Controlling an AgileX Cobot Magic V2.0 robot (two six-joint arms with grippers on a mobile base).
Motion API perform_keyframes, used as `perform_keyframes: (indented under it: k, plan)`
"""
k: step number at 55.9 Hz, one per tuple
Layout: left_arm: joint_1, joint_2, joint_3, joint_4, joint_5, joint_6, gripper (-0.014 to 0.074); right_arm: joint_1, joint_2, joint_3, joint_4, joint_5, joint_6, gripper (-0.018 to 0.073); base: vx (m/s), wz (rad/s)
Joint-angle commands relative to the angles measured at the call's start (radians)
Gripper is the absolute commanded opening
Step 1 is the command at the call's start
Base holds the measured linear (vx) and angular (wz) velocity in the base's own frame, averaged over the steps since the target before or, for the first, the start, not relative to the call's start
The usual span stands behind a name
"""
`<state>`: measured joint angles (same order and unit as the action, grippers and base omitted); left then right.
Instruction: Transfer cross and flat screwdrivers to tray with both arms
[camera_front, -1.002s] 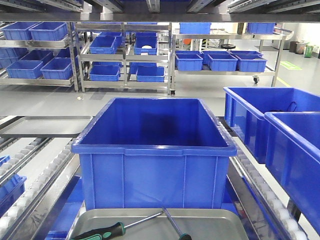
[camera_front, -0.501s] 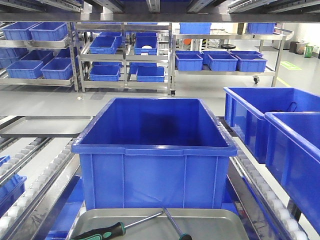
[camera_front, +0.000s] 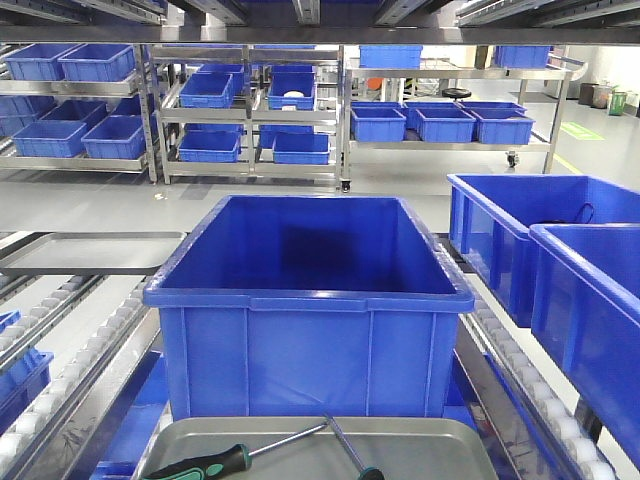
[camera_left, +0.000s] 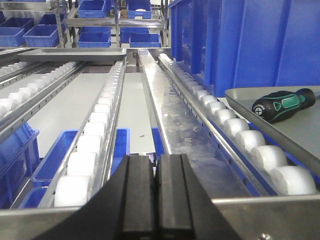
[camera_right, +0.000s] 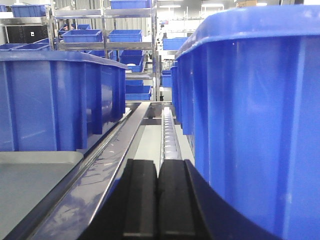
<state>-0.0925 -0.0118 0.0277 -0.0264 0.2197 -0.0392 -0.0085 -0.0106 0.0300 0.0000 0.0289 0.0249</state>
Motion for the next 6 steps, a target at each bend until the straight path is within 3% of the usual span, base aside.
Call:
perform_keyframes:
  k: [1, 6]
  plan:
    - [0.005, -0.001, -0.026, -0.004, -0.079, -0.010, -0.0006, -0.005, -0.006, 0.008, -0.010, -0.074, -0.001, -0.0011, 0.00, 0.00]
    - [0.005, -0.001, -0.026, -0.004, -0.079, -0.010, -0.0006, -0.005, -0.006, 0.008, -0.010, -0.074, -0.001, -0.0011, 0.00, 0.00]
